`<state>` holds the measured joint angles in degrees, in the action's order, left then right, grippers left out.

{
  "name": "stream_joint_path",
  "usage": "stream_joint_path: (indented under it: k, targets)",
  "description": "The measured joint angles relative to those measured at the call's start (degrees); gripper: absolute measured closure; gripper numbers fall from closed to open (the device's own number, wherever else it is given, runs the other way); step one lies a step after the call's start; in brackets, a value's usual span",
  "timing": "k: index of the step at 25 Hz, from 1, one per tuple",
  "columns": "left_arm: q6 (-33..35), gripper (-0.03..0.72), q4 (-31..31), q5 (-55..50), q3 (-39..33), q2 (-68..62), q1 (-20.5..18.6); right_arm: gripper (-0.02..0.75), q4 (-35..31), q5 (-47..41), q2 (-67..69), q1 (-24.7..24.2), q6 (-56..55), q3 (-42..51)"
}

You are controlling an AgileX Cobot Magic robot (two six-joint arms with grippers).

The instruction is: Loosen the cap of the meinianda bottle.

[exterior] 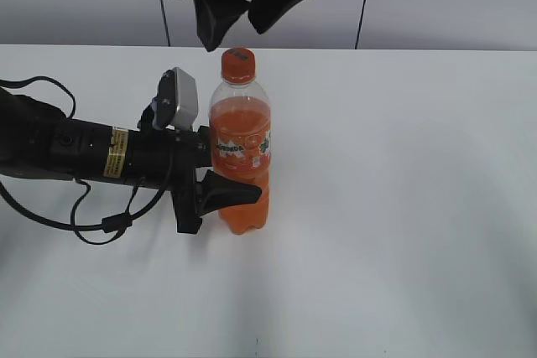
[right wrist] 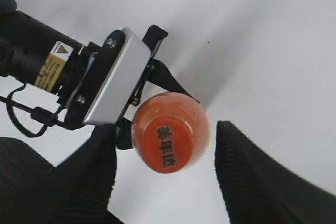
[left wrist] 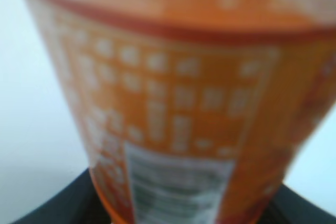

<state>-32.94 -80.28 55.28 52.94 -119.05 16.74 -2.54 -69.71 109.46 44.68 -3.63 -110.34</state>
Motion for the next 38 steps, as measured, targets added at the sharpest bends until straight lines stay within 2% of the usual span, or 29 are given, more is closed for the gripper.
stream_joint_path:
  k: [12,30,32,36,38]
  targets:
    - [0.0,0.304,0.0,0.0,0.0,0.0,0.0,0.293,1.5,-0.1,0.0,0.0,-0.5,3.1]
    - [0.0,0.305,-0.1,0.0,0.0,0.0,0.0,0.299,-1.4,-0.1,1.6,0.0,0.8,3.1]
    - [0.0,0.305,-0.1,0.0,0.0,0.0,0.0,0.326,-1.5,-0.1,1.7,0.0,0.8,3.1]
    - [0.0,0.305,-0.2,0.1,0.0,0.0,0.0,0.457,-1.1,-0.3,1.7,0.0,1.9,3.1]
    - [0.0,0.305,-0.2,0.1,0.0,0.0,0.0,0.466,-0.8,-0.3,1.7,0.0,3.6,3.1]
